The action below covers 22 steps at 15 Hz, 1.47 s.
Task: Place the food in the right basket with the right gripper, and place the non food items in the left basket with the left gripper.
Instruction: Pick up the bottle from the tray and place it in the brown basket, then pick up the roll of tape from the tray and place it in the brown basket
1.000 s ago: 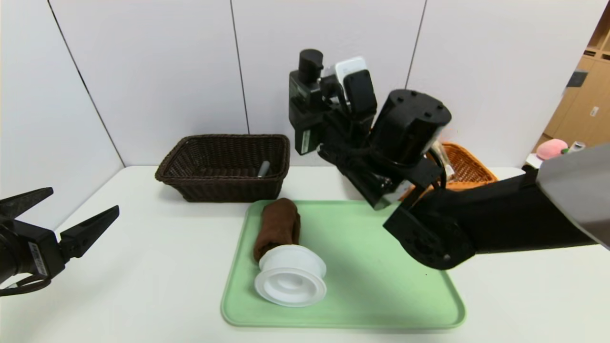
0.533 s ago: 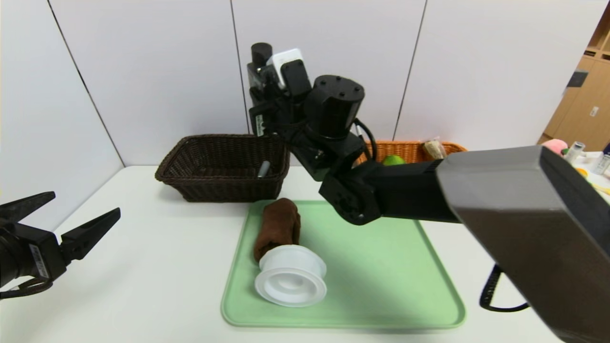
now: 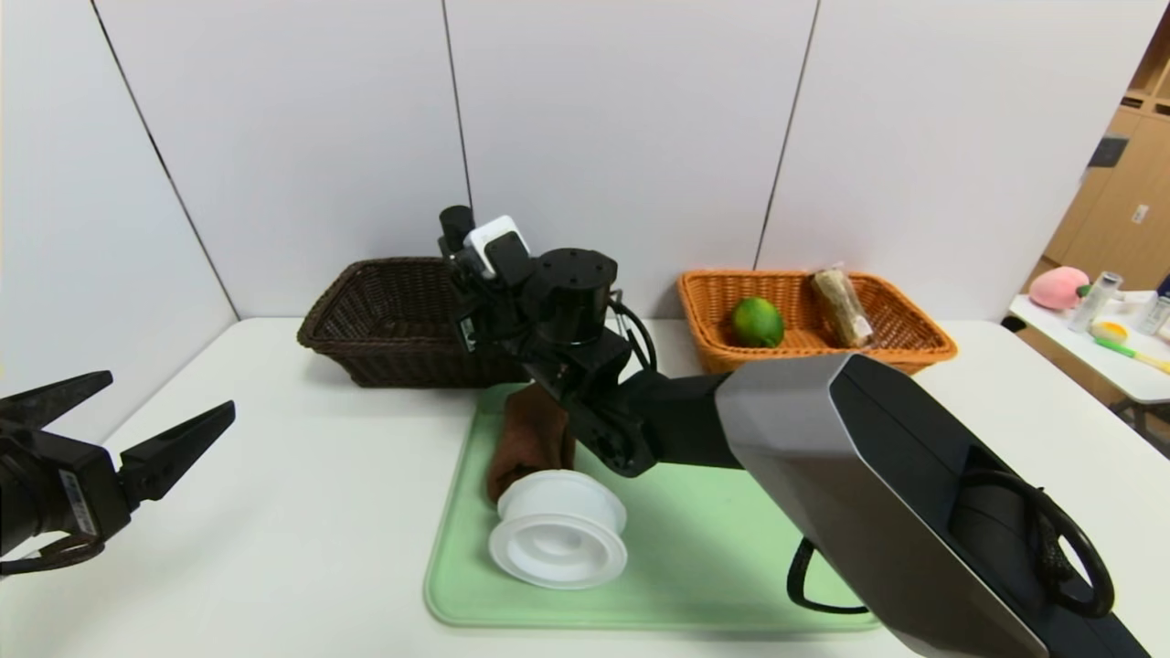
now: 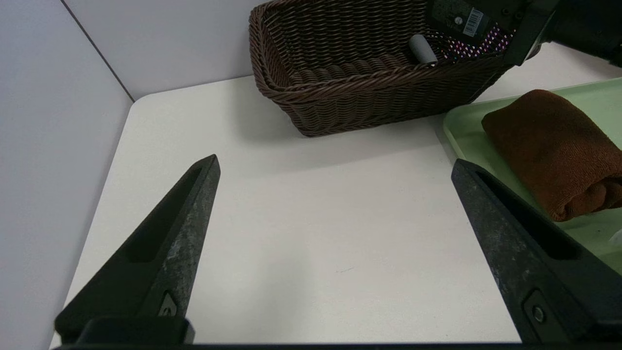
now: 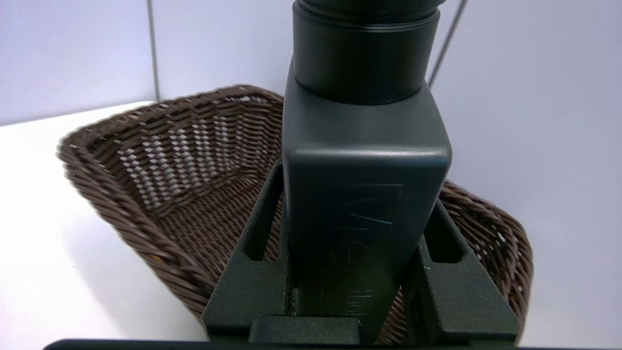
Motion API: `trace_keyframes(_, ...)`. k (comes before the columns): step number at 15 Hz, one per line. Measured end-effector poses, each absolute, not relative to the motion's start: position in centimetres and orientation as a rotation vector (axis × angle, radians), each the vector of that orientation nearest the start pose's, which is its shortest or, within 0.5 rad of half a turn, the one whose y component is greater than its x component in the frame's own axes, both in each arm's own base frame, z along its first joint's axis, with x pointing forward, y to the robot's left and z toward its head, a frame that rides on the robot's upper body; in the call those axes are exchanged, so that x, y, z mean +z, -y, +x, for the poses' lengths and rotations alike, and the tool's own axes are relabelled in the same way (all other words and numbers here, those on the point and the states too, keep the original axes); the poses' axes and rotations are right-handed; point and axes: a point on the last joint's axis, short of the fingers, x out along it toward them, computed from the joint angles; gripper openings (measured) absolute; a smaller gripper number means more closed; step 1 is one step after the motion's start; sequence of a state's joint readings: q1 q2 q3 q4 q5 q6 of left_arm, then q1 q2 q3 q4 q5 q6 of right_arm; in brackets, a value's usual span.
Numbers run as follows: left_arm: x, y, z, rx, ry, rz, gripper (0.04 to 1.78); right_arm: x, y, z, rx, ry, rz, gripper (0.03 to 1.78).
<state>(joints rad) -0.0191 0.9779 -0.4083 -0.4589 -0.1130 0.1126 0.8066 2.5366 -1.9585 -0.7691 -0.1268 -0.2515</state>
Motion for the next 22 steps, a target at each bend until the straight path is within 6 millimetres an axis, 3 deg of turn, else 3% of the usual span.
trace_keyframes(6,20.7,0.5,12.2,-0.138,-0.099,0.108,1.69,15.2,-38.4,37.5,0.645,0.245,-0.168,0.6)
trace_keyframes(14,20.9,0.5,12.1,-0.137,-0.091,0.104,1.69,15.2,-38.4,37.5,0.643,0.261,-0.17,1.29)
trace_keyframes(19,21.0,0.5,11.9,-0.135,-0.082,0.102,1.69,17.2,-37.3,37.7,0.608,0.317,-0.156,1.48)
trace_keyframes(22,21.1,0.5,11.8,-0.135,-0.074,0.104,1.69,19.8,-34.6,38.8,0.508,0.341,-0.206,1.55)
